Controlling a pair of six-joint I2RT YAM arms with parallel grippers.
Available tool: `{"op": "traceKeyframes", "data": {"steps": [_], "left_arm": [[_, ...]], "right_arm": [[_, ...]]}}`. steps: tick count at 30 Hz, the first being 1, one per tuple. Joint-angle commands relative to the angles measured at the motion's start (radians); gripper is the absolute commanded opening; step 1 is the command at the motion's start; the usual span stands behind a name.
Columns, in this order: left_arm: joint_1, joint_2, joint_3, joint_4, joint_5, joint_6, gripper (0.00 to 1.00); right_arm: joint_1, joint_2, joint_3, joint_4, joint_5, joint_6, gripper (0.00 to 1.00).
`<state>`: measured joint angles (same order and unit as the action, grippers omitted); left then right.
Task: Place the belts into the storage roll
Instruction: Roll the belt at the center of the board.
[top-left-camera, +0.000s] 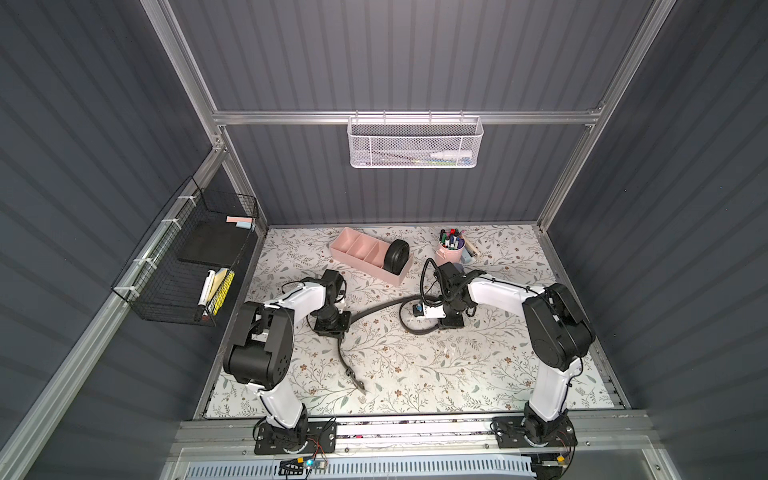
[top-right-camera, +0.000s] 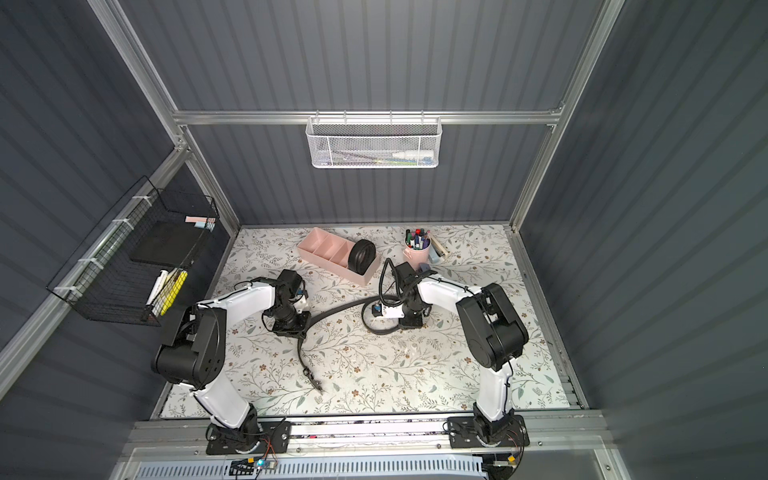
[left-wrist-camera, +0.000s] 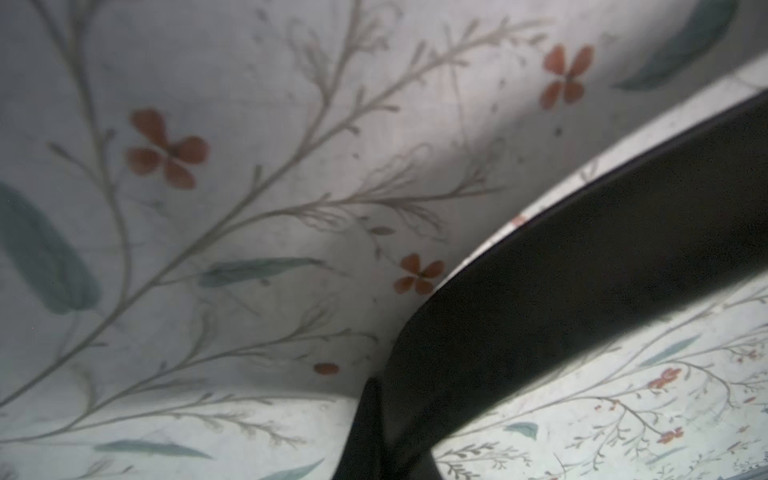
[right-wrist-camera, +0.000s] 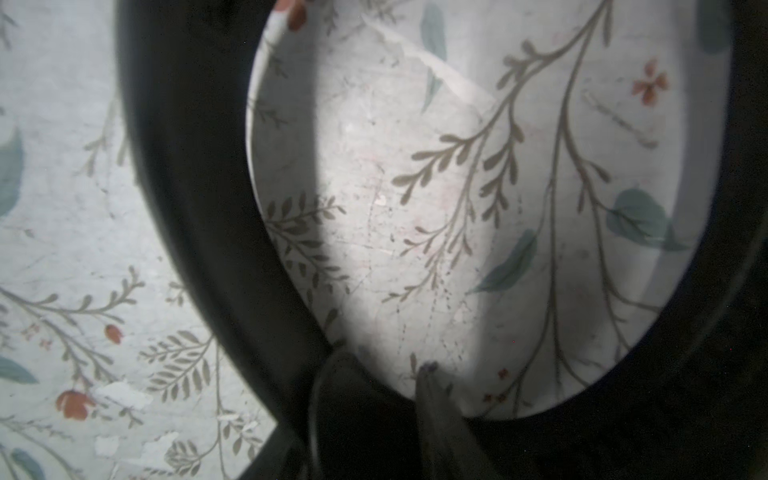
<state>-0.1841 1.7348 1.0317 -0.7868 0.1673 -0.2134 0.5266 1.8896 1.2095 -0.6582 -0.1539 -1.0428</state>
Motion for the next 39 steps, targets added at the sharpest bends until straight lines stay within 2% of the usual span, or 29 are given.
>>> {"op": "traceKeyframes", "data": {"steps": [1, 4, 6, 8, 13, 15, 17, 20, 21, 23, 24, 25, 27, 29, 32, 37, 39], "left_arm": [[0.010, 0.030, -0.007, -0.041, -0.031, 0.025, 0.00], [-0.020, 0.019, -0.031, 0.007, 0.062, -0.044, 0.00], [-0.060, 0.010, -0.047, 0.037, 0.088, -0.090, 0.00], [-0.109, 0.000, -0.064, 0.072, 0.108, -0.145, 0.01], [-0.173, -0.058, -0.169, 0.228, 0.177, -0.355, 0.02], [-0.181, -0.097, -0.233, 0.312, 0.195, -0.458, 0.05], [-0.186, -0.135, -0.288, 0.391, 0.228, -0.553, 0.12], [-0.217, -0.168, -0.331, 0.492, 0.247, -0.675, 0.14], [-0.231, -0.173, -0.338, 0.524, 0.258, -0.708, 0.19], [-0.272, -0.167, -0.332, 0.572, 0.279, -0.767, 0.32], [-0.295, -0.149, -0.315, 0.578, 0.295, -0.772, 0.36], [-0.329, -0.122, -0.286, 0.567, 0.309, -0.771, 0.40], [-0.388, -0.073, -0.240, 0.536, 0.306, -0.774, 0.43], [-0.444, -0.046, -0.237, 0.587, 0.298, -0.848, 0.45], [-0.511, -0.010, -0.230, 0.692, 0.285, -0.975, 0.57], [-0.594, 0.052, -0.165, 0.793, 0.229, -1.151, 0.66], [-0.618, 0.077, -0.163, 0.888, 0.193, -1.246, 0.67]], "right_arm": [[0.017, 0.029, 0.023, -0.117, -0.051, 0.134, 0.28], [0.071, 0.050, 0.095, -0.164, -0.122, 0.253, 0.25], [0.110, 0.063, 0.127, -0.164, -0.151, 0.355, 0.25], [0.141, 0.098, 0.183, -0.171, -0.231, 0.494, 0.25], [0.194, 0.200, 0.313, -0.168, -0.294, 0.801, 0.27], [0.196, 0.203, 0.309, -0.091, -0.339, 0.920, 0.36], [0.194, 0.183, 0.286, -0.018, -0.395, 0.991, 0.43], [0.162, 0.102, 0.234, 0.090, -0.393, 1.110, 0.55], [0.141, 0.068, 0.208, 0.130, -0.397, 1.160, 0.60], [0.082, -0.025, 0.133, 0.250, -0.390, 1.301, 0.79], [0.052, -0.064, 0.094, 0.293, -0.389, 1.351, 0.84], [0.022, -0.112, 0.048, 0.346, -0.387, 1.398, 0.84], [-0.026, -0.185, -0.019, 0.416, -0.375, 1.454, 0.85], [-0.065, -0.249, -0.072, 0.469, -0.369, 1.486, 0.85], [-0.094, -0.288, -0.070, 0.410, -0.362, 1.475, 0.85], [-0.135, -0.326, -0.096, 0.372, -0.361, 1.520, 0.85], [-0.158, -0.342, -0.108, 0.365, -0.409, 1.540, 0.85]]}}
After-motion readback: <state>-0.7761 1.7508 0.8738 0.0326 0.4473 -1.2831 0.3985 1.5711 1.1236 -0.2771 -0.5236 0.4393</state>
